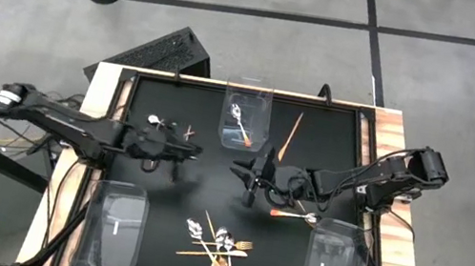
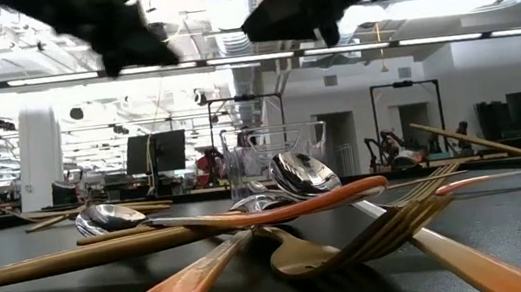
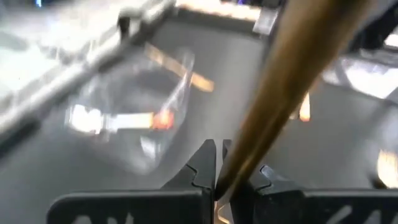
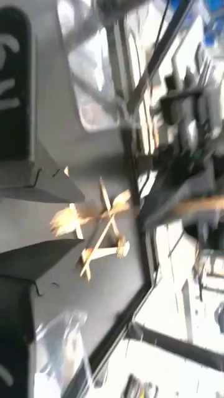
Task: Sort silverware by color (type)
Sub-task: Put the gold fork into the bottom left transparent bin, then move the gold fork to the center of the table
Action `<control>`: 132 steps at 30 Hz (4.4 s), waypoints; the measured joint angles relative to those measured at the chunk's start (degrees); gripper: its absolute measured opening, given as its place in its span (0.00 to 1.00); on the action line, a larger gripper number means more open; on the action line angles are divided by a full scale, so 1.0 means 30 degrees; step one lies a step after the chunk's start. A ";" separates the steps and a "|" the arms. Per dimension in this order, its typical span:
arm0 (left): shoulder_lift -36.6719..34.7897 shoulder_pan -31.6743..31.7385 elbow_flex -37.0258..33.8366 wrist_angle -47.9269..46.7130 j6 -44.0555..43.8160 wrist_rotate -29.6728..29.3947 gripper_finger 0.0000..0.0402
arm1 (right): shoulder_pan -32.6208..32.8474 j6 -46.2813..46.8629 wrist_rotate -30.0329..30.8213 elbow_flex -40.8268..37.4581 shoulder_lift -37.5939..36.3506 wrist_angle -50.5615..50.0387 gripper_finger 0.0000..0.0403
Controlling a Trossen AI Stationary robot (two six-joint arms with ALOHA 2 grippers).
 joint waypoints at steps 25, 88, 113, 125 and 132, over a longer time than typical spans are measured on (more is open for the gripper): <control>-0.6242 -0.8566 0.1341 -1.4945 -1.7489 0.8041 0.03 | -0.0597 0.0302 0.0138 -0.0029 0.0007 -0.1647 0.34; 0.2357 -0.6057 0.1341 -0.3486 -0.0599 -0.2636 0.38 | 0.1415 1.3290 -0.5924 -0.0029 -0.1091 -1.6456 0.34; 0.2444 -0.5498 -0.2298 0.4098 -0.0220 -0.2359 0.38 | 0.1232 1.6483 -0.5886 -0.0029 -0.2454 -2.4836 0.34; 0.2444 -0.5505 -0.2499 0.4463 -0.0271 -0.2418 0.38 | 0.0772 1.6434 -0.5453 -0.0036 -0.2448 -2.4780 0.25; 0.2444 -0.5505 -0.2506 0.5636 0.0163 -0.4085 0.38 | 0.0772 1.6417 -0.5385 -0.0653 -0.2448 -2.2828 0.21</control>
